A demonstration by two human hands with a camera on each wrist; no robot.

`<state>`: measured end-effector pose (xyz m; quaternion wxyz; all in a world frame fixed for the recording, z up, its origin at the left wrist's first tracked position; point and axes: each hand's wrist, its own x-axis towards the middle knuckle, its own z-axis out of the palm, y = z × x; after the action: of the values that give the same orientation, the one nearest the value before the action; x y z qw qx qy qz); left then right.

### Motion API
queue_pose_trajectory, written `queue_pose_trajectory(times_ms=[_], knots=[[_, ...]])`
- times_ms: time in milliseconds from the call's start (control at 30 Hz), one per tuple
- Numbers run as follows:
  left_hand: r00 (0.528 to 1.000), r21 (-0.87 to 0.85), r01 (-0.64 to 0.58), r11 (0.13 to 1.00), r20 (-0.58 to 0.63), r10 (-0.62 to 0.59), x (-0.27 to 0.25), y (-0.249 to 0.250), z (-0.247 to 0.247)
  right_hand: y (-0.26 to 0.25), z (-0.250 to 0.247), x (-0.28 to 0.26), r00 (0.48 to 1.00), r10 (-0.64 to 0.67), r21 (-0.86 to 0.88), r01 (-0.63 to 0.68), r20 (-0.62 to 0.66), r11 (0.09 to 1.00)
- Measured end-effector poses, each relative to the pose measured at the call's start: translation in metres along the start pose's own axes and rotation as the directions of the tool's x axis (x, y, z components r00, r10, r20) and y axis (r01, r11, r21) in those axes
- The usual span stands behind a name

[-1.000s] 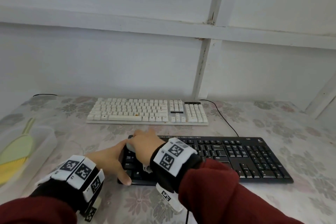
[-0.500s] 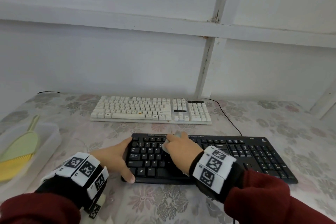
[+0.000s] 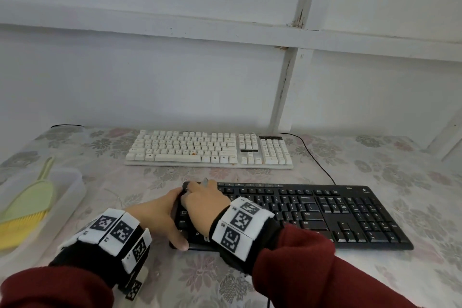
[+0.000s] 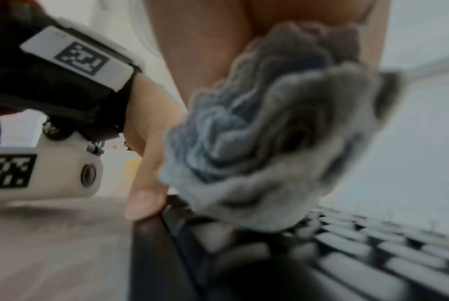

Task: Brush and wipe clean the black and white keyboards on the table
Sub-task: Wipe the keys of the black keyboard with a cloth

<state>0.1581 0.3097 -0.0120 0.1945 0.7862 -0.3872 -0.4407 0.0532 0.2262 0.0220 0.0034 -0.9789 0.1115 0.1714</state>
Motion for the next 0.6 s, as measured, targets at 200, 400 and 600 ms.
queue_pose_trajectory(times_ms=[200,400,600], knots=[[0.999,-0.077,-0.037,0.996,0.017,0.038,0.002,-0.01,-0.002,0.038,0.015,-0.04,0.992,0.116,0.097,-0.111,-0.045,0.989],[0.999,-0.054,-0.032,0.998,0.028,0.034,-0.002,-0.005,-0.002,0.052,-0.002,-0.043,0.987,0.155,-0.045,-0.153,0.031,0.987],[1.0,-0.019,-0.001,1.0,-0.004,0.001,0.0,-0.001,0.001,0.004,-0.003,0.004,0.999,0.003,0.072,0.0,-0.042,0.997]])
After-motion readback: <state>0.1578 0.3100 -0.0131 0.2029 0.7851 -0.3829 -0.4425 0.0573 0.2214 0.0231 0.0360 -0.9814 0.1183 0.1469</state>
